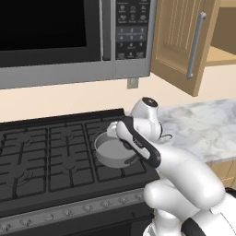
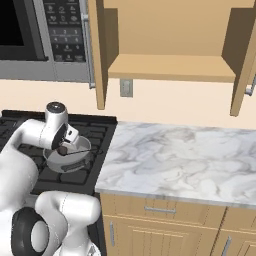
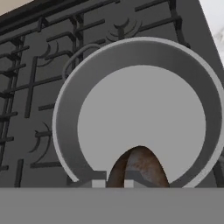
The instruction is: Open the cabinet and move the ladle to the pot. Then close the cabinet.
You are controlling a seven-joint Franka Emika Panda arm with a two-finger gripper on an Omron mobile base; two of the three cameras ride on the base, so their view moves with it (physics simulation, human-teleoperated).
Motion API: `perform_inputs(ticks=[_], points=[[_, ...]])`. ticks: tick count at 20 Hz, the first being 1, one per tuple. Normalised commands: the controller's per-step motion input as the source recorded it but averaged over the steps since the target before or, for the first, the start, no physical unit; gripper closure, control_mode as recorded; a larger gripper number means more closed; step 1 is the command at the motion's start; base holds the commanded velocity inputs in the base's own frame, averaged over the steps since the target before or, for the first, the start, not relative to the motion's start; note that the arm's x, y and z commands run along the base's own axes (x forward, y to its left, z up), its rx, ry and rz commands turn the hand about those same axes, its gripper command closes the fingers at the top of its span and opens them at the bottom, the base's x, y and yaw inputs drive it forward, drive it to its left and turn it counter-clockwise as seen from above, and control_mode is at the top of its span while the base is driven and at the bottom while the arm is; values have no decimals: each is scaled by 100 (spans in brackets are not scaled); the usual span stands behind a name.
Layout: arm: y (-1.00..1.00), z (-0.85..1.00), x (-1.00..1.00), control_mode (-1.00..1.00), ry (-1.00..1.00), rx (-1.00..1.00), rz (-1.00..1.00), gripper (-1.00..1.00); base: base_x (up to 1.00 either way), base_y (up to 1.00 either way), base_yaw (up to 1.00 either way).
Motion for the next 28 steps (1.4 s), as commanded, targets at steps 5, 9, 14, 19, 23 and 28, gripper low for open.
perform_inputs(ticks=[5, 9, 14, 19, 23, 28], points=[[0, -28, 24, -100, -2, -2, 4, 100, 0, 0, 0], [7, -26, 26, -100, -4, -1, 6, 100, 0, 0, 0], [12, -26, 26, -100, -3, -2, 6, 100, 0, 0, 0], [13, -18, 12, -100, -4, -2, 6, 100, 0, 0, 0], [16, -11, 9, -100, -4, -1, 6, 100, 0, 0, 0], [15, -12, 11, -100, -3, -2, 5, 100, 0, 0, 0]])
